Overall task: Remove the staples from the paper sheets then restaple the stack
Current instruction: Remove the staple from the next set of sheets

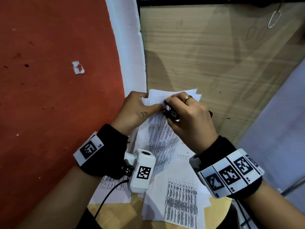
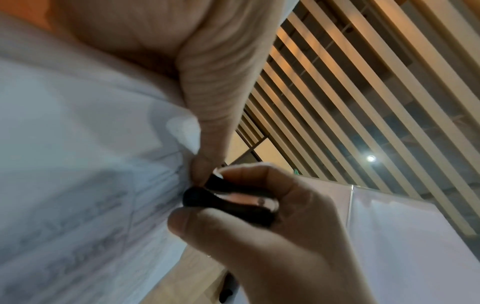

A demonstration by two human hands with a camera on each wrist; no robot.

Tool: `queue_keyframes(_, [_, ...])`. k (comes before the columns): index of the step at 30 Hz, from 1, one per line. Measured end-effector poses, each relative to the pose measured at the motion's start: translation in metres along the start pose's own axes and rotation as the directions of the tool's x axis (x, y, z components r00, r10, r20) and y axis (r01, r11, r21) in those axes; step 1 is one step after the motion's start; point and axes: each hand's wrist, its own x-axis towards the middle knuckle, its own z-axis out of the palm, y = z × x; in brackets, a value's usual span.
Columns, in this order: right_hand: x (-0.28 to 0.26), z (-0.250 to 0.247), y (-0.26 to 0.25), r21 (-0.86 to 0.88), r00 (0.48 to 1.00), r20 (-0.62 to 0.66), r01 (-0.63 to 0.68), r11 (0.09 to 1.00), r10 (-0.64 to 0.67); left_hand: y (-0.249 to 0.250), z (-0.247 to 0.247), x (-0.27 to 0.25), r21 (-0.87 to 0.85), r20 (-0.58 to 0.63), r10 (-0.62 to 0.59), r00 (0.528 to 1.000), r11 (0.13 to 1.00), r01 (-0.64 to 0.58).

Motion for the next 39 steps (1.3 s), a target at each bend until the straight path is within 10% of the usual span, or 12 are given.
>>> queue_keyframes(39, [-0.001,-0.003,0.016,0.047,0.986,-0.040,0.165,0.985,-0.163,0.005,-0.005,0.005,-0.111,0.155,-0.071,0.985,0.990,0.089])
